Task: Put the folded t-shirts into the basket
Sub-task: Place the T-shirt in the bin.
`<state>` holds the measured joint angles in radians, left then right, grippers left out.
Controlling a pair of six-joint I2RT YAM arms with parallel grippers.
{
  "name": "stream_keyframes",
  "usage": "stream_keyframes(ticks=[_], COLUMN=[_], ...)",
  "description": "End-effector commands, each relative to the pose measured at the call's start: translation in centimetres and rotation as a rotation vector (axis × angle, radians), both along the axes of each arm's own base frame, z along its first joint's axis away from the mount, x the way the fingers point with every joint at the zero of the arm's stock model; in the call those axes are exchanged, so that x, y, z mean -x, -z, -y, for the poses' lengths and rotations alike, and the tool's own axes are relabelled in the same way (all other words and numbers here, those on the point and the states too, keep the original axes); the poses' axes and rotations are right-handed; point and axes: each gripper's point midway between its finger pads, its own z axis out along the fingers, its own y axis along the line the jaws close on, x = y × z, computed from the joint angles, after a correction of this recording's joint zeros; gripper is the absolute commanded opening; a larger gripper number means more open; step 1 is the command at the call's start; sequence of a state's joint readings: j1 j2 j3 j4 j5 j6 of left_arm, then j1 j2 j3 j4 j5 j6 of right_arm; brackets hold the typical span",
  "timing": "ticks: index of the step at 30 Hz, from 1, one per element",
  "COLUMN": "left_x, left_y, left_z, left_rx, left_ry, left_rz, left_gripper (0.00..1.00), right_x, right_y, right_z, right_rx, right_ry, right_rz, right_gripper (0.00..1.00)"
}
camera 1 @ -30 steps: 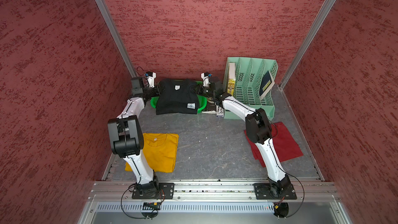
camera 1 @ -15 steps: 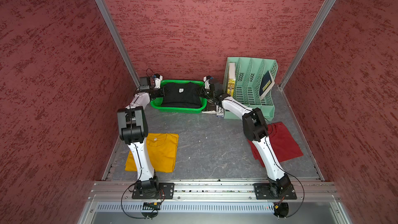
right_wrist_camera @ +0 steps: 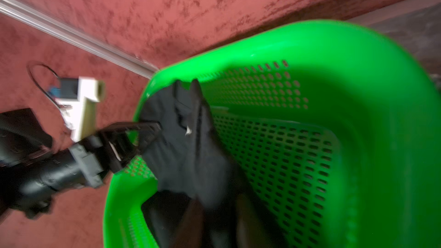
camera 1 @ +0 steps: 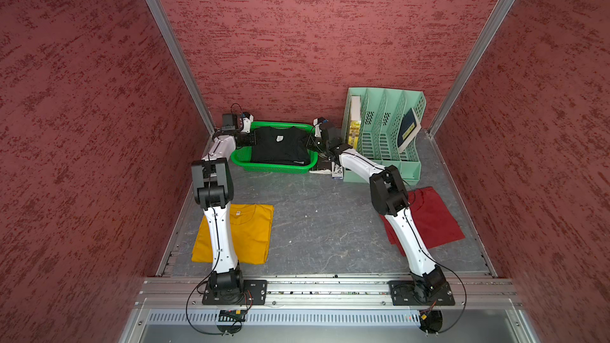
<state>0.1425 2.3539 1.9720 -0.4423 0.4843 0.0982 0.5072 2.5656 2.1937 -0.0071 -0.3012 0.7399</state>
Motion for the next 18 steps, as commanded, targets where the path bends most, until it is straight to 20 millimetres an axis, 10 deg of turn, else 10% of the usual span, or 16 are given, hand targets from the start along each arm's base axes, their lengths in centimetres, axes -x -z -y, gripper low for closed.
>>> stream_keyframes(ticks=[1, 10, 18], left_x=[0.0, 2.1, 7.4], left_y=[0.2, -3.6, -1.0], left_z=[-0.5, -1.9, -7.2], left_rx=[-0.019, -0.128, -0.175], left_ry=[-0.02, -0.132, -0.408], left_rz=[-0.024, 0.024, -0.112], left_gripper=[0.45, 0.48, 0.48], right_x=[-1.5, 0.2, 7.5], right_y=[0.8, -3.8, -5.4], right_z=[1.8, 1.6, -2.8], right_rx=[0.042, 0.113, 0.287], right_ry=[0.08, 0.04, -0.212], right_rz=[-0.001, 0.065, 0.173], right_gripper=[0.44, 0.47, 0.47])
